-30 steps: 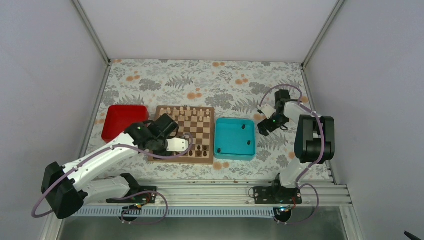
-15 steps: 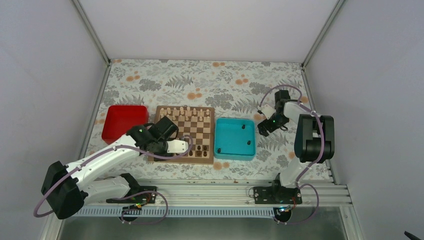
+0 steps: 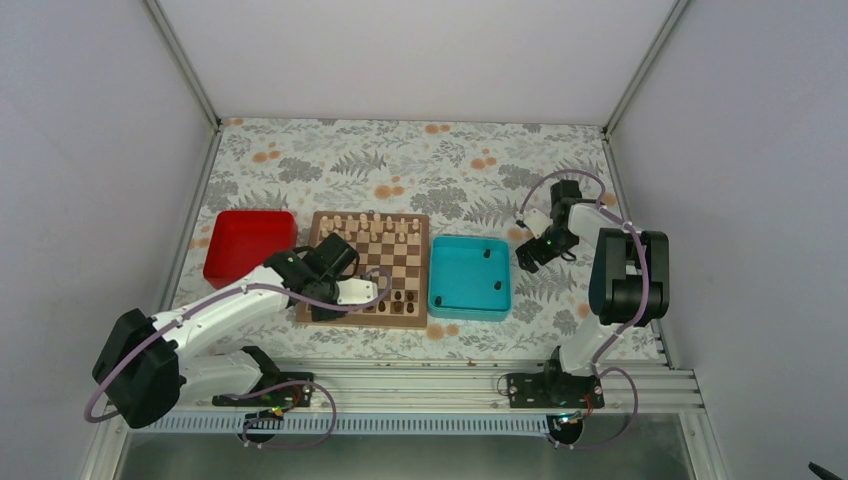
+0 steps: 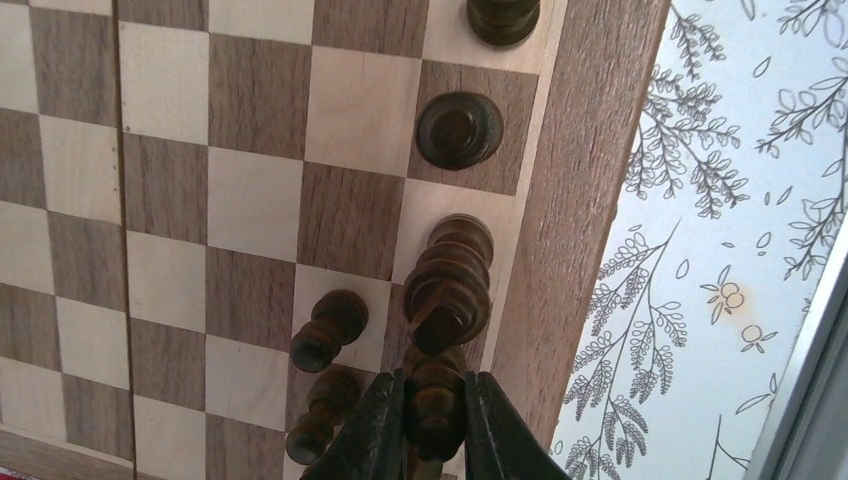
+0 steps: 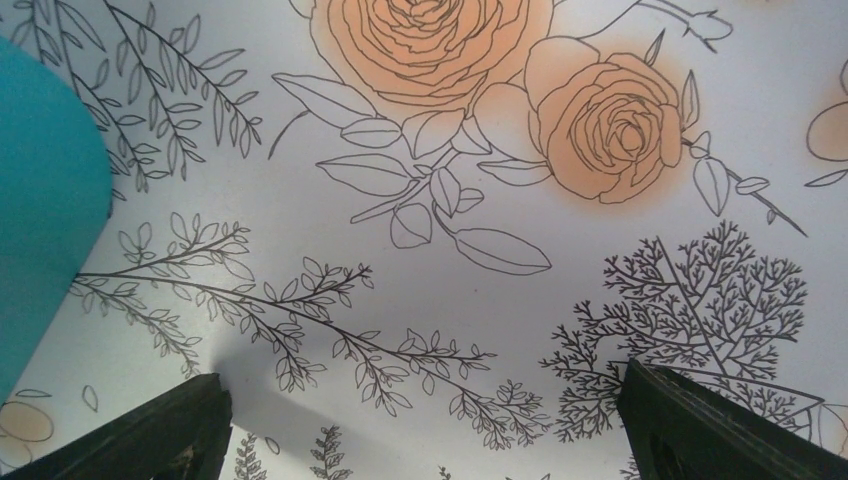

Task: Set up the chess pieces on the board
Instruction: Place the chess piece on the chessboard.

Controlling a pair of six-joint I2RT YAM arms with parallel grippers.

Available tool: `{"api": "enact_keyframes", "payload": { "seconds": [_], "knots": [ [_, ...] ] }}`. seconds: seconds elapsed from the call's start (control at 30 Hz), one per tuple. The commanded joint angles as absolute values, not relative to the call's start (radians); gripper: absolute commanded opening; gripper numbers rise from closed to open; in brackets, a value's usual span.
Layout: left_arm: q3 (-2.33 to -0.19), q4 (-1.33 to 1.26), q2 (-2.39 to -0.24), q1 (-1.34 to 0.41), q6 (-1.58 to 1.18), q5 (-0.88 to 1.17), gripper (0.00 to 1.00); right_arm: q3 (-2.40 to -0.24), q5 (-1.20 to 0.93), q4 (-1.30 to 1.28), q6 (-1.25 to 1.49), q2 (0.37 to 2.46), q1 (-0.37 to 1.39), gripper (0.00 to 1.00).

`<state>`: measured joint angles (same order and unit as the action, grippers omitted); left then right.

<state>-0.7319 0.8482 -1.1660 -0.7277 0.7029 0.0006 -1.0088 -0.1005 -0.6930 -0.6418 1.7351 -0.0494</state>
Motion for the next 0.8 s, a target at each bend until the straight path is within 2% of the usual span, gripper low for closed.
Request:
{"api": "enact_keyframes", "payload": {
  "seconds": [0.0, 0.57, 0.77],
  "knots": [
    [-0.710, 0.810, -1.180, -0.710, 0.725, 0.015, 0.10, -1.009, -0.105, -0.688, -0.635, 1.754, -0.065, 1.00],
    [-0.712, 0.815, -1.217, -0.706, 0.732, 0.037, 0.10, -1.009, -0.104, -0.687, -0.638, 1.754, -0.068, 1.00],
    [-0.713, 0.821, -1.227, -0.706, 0.736, 0.017, 0.14, -1.005, -0.104, -0.687, -0.639, 1.756, -0.069, 1.00]
  ]
}}
